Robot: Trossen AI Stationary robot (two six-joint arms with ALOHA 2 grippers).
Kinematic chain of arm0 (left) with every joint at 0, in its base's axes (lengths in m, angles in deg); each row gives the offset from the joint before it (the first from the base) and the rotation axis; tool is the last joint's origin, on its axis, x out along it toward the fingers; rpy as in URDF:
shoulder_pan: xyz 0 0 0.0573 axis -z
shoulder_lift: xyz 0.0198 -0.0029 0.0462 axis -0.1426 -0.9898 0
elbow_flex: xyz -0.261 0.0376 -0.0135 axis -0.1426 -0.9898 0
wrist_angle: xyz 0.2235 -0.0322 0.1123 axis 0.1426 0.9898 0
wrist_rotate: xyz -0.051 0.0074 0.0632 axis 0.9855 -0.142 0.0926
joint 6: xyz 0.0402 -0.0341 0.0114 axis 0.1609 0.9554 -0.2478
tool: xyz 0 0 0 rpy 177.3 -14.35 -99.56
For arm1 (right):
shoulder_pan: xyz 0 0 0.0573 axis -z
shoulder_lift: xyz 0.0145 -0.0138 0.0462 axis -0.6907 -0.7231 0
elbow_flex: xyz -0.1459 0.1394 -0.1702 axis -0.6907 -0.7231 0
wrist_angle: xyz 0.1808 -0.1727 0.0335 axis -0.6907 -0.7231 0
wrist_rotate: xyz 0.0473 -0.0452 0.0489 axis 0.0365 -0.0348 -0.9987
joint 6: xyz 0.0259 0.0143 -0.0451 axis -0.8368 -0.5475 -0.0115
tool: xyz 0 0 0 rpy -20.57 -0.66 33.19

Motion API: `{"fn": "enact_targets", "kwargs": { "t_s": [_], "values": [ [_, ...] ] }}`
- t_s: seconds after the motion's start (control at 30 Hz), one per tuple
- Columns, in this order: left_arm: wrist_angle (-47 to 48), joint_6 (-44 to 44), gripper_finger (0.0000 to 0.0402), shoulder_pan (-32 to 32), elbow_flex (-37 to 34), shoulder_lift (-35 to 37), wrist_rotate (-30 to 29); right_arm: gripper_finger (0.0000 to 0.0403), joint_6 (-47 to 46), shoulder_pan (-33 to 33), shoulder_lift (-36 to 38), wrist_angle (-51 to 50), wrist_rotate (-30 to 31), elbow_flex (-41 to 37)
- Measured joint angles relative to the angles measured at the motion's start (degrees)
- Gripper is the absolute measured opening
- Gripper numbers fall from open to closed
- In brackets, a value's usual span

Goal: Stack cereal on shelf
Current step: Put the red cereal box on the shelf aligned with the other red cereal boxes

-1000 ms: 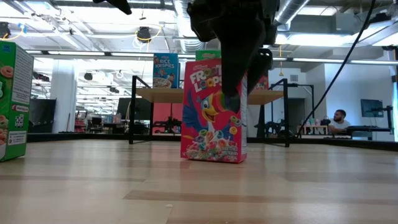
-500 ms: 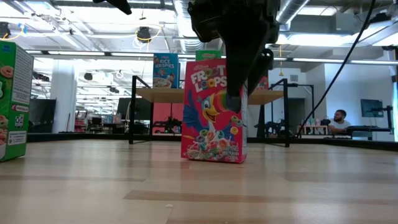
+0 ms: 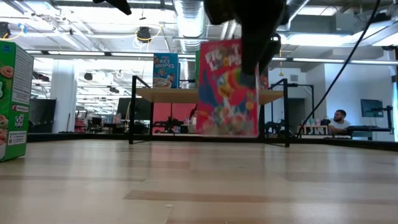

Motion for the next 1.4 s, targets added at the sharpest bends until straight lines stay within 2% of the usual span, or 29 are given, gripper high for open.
{"fn": "enact_targets", "kwargs": {
  "t_s": [0.4,0.8,0.93,1.13,1.4],
  "values": [
    [-0.1,-0.2,0.0234,0.0,0.0,0.0,0.0,0.0212,11.5,3.1,12.8,-8.6,0.1,-0.1],
    [-0.1,-0.2,0.0234,0.0,0.0,0.0,0.0,0.0213,28.0,14.2,25.3,-13.1,0.3,-0.1],
    [-0.1,-0.2,0.0234,0.0,0.0,0.0,0.0,0.0213,34.1,19.1,27.6,-13.1,0.6,0.0],
    [-0.1,-0.2,0.0234,0.0,0.0,0.0,0.0,0.0213,45.4,25.1,29.1,-13.0,4.8,0.0],
    [-0.1,-0.2,0.0234,0.0,0.0,0.0,0.0,0.0213,54.9,32.3,28.5,-14.5,5.0,-0.1]
  ]
}}
